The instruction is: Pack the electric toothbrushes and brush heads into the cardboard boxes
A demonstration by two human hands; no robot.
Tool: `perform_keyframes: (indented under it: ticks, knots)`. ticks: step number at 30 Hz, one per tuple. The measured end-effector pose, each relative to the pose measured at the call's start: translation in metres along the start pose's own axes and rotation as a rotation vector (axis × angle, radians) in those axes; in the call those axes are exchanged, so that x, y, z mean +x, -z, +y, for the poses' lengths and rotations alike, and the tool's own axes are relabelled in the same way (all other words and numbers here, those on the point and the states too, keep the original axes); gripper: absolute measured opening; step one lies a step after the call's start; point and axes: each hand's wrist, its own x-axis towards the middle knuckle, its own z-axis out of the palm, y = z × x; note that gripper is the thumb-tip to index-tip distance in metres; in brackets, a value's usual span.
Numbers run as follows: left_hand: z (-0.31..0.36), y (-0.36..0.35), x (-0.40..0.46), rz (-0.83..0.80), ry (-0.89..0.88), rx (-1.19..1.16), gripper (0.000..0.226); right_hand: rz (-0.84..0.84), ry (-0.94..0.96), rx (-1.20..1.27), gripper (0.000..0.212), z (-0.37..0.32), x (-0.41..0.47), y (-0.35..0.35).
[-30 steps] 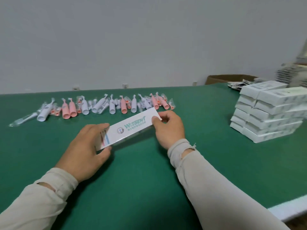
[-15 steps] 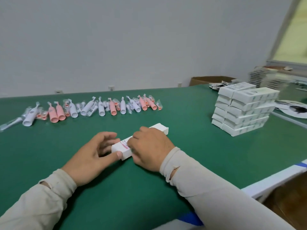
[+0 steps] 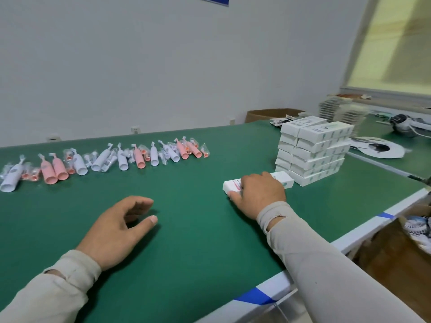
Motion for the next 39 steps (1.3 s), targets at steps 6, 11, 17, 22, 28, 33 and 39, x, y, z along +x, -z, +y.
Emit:
perform_keyframes:
  ticks: [6,11,17,22,28,33,39]
  knots:
    - [-0.002,0.001,0.0,0.005,0.019,0.003,0.026,-0.005,-0.075,0.08,0.025,0.004,0.011,-0.007]
    - [-0.002,0.001,0.0,-0.005,0.026,0.001,0.025,-0.005,-0.102,0.093,0.027,0.01,0.014,-0.01]
    - [-0.002,0.0,0.0,-0.004,0.023,-0.009,0.025,0.004,-0.11,0.038,0.031,0.007,0.011,-0.007]
    - [-0.002,0.0,0.0,0.001,0.017,-0.012,0.025,0.02,-0.095,-0.003,0.033,0.002,0.008,-0.009]
    - [-0.001,0.001,-0.002,0.003,0.022,-0.01,0.025,-0.032,-0.179,0.05,0.035,0.013,0.011,-0.005]
    - [0.002,0.002,-0.003,0.011,0.015,-0.009,0.025,-0.065,-0.183,0.006,0.04,0.013,0.01,0.001]
    - [0.006,0.003,0.0,0.16,-0.005,-0.006,0.021,0.137,0.131,0.091,0.047,-0.06,-0.009,0.018]
